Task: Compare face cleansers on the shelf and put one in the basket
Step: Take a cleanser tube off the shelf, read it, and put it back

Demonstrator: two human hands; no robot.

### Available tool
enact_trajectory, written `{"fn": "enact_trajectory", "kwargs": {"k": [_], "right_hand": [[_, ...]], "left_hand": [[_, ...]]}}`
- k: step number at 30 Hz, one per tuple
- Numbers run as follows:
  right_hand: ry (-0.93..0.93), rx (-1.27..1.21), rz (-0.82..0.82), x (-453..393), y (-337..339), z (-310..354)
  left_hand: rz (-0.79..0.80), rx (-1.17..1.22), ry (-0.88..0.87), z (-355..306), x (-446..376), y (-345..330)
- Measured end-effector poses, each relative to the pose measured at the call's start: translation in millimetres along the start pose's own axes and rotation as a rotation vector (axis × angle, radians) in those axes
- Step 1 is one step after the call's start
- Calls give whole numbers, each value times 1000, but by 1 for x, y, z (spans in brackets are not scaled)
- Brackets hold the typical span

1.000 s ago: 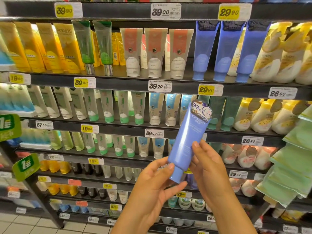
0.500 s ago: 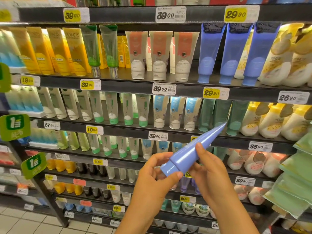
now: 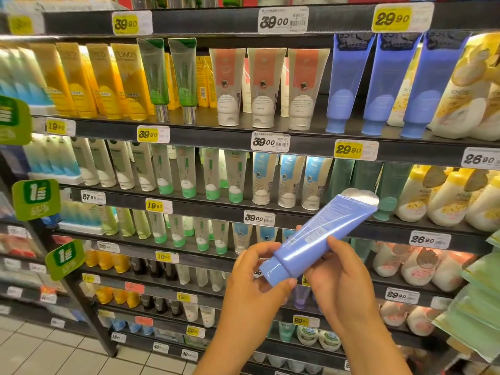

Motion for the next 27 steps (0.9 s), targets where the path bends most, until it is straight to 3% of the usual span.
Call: {"fn": "enact_trajectory", "kwargs": {"k": [7,12,16,27], "right_hand": [[27,53,58,0,-2,2],[39,60,102,-1,-5,5],[-12,42,117,-3,-6,2],[-92,-15,34,8,-11,-7]], "left_hand": [[-14,68,44,0,0,4],[-1,483,267,5,-3,5],[122,844,442,2,2,-2],[259,975,583,-2,14,-1]]}}
Point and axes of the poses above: each hand's wrist, its own x-axis away from the middle knuckle, its own y-axis out of the back of the hand, z = x × y, the point moved 3 cm from there along -x, towards the middle knuckle, and after that the axes turned 5 degrees about z, right-handed, at the moved point
